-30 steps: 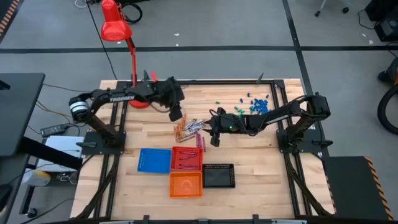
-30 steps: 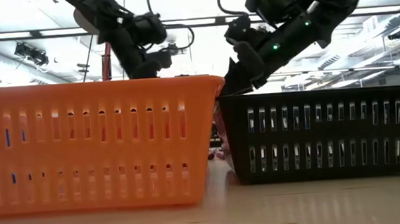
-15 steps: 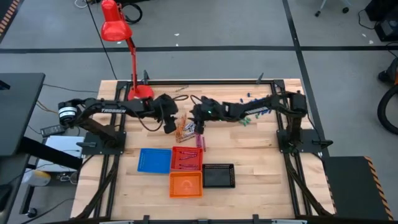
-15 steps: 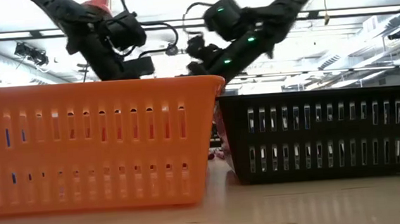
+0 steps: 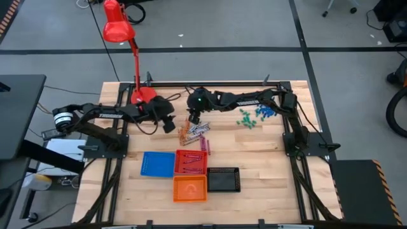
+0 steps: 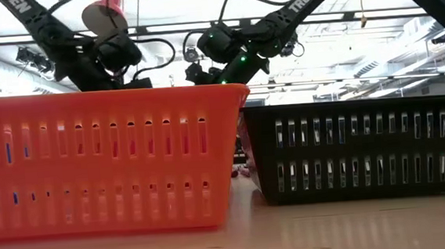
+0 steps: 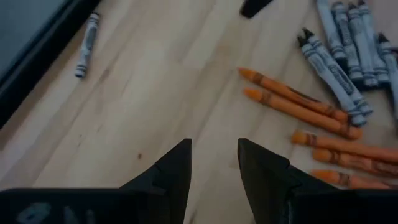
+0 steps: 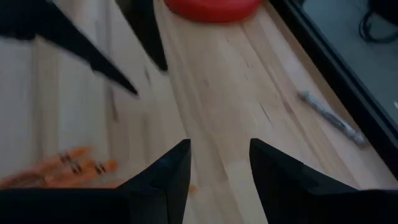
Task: Sort crayons
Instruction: Put the black crayon into the blue bin
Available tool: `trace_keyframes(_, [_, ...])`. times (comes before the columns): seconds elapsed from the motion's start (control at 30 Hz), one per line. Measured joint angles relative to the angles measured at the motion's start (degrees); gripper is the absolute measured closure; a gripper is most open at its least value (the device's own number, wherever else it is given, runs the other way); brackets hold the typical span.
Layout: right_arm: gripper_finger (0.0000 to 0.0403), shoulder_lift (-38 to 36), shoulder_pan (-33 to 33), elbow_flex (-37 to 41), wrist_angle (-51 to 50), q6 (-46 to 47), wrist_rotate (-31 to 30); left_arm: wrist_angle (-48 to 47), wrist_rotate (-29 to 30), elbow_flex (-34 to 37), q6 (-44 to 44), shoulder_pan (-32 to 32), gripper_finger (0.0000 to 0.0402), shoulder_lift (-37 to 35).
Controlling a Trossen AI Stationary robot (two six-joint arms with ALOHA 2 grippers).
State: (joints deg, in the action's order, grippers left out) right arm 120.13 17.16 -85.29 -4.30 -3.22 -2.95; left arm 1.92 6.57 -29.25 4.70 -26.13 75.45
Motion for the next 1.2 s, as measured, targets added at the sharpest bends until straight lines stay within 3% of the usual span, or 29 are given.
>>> trace_keyframes(0.27, [0.0235,-1.7,1.3,0.0,-2.9,-0.8,-0.2,8.0,-0.3,-0.1,3.5,-6.9,0.0260,0.6])
trace_keyframes(0.4, [0.0235,-1.9,2.5,0.1,-4.4,0.0,-0.2,8.4,-4.7,-2.3,4.8,-11.7,0.0260,2.3])
trace_keyframes(0.63, [0.0235,-1.9,3.0,0.1,-6.5,-0.2,0.0,8.7,-8.4,-9.2,6.2,-17.4,0.0260,12.6])
trace_keyframes(0.93, [0.0235,-3.3,2.3,0.1,-14.8,-1.5,0.3,1.7,-13.3,-20.8,10.3,-22.0,0.0260,25.3])
trace_keyframes(1.2, [0.0235,-4.0,-0.1,0.1,-14.6,-1.5,4.6,-6.1,-13.6,-28.8,15.2,-23.3,0.0260,30.4])
